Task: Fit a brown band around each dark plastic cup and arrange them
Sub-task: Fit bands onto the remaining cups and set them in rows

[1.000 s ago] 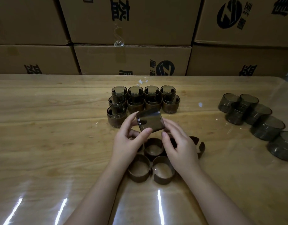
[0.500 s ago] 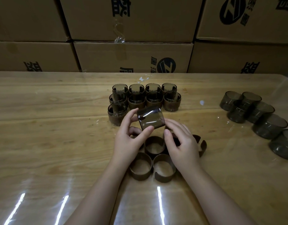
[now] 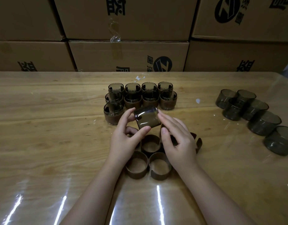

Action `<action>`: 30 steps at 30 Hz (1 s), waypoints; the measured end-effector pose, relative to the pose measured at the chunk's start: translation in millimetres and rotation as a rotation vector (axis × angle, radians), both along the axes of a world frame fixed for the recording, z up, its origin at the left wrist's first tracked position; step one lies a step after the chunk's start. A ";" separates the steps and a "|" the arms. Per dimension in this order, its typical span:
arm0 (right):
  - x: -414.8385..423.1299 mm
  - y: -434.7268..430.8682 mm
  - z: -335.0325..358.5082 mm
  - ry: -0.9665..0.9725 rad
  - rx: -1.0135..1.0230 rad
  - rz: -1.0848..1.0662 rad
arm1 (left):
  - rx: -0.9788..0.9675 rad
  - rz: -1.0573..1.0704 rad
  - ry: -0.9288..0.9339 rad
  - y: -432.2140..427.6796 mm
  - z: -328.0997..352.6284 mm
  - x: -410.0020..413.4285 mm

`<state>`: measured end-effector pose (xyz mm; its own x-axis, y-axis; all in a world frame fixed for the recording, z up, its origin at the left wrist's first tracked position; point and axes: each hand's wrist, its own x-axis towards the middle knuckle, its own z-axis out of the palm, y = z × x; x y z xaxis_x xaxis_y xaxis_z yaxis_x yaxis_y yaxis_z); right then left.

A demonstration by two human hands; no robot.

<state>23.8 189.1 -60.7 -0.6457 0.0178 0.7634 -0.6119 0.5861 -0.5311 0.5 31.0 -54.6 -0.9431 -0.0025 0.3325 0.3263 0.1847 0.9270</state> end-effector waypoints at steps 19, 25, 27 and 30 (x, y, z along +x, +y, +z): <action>2.1 -2.7 7.9 -0.350 -0.048 0.065 | -0.110 -0.177 0.063 -5.2 -3.5 -1.6; 2.3 -2.1 9.8 -0.482 -0.048 0.028 | -0.120 -0.202 0.062 -5.0 -1.2 -0.8; 1.7 -1.1 10.3 -0.514 -0.052 0.016 | -0.113 -0.199 0.061 -4.2 -1.2 -0.4; 0.3 -1.5 10.6 -0.536 -0.047 0.011 | -0.099 -0.188 0.062 -3.7 -2.0 -1.0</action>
<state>24.0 187.6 -50.1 -0.9450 0.0351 0.3253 -0.2535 0.5498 -0.7959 -0.5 27.3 -56.7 -0.9017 0.2071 0.3796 0.4193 0.2044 0.8845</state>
